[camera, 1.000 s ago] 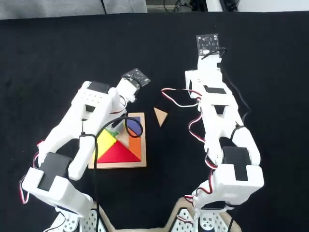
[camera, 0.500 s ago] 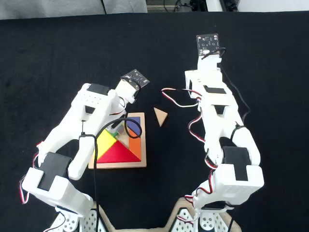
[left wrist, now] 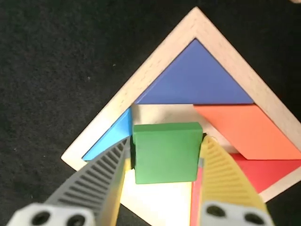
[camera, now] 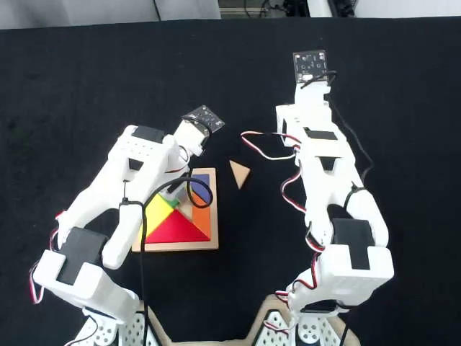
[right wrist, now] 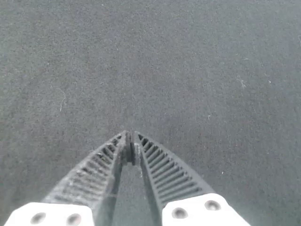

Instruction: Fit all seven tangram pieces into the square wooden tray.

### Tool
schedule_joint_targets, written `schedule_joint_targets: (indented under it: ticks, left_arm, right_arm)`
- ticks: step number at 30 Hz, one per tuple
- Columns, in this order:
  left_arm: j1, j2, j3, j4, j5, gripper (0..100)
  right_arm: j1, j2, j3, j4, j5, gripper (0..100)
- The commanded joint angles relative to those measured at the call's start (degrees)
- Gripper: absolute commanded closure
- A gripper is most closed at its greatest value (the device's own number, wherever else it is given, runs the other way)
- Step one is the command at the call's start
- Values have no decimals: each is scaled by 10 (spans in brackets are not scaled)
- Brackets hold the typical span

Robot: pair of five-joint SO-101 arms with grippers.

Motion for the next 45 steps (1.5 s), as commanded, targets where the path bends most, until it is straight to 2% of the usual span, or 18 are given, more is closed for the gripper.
schedule_joint_targets:
  ticks: [1,5,11,25,31,33,45]
  left_arm:
    - [-7,-29,-3,-6,-5,781]
    - [-4,-29,-2,-6,-5,773]
    - [-14,-29,-8,-7,-6,659]
    - [-36,-36,35,-24,-76,658]
    - [-49,-33,77,-136,-76,658]
    - [-50,-36,81,-152,-75,658]
    - [-59,-36,65,-151,-77,658]
  right_arm:
    - [9,-2,-31,-11,-1,988]
    - [7,-2,-31,-11,0,988]
    - [8,-1,-31,-11,1,988]
    - [6,-2,-31,-11,1,988]
    - [5,-2,-31,-11,1,988]
    - [5,-2,-31,-11,1,988]
    - [5,-2,-31,-10,1,988]
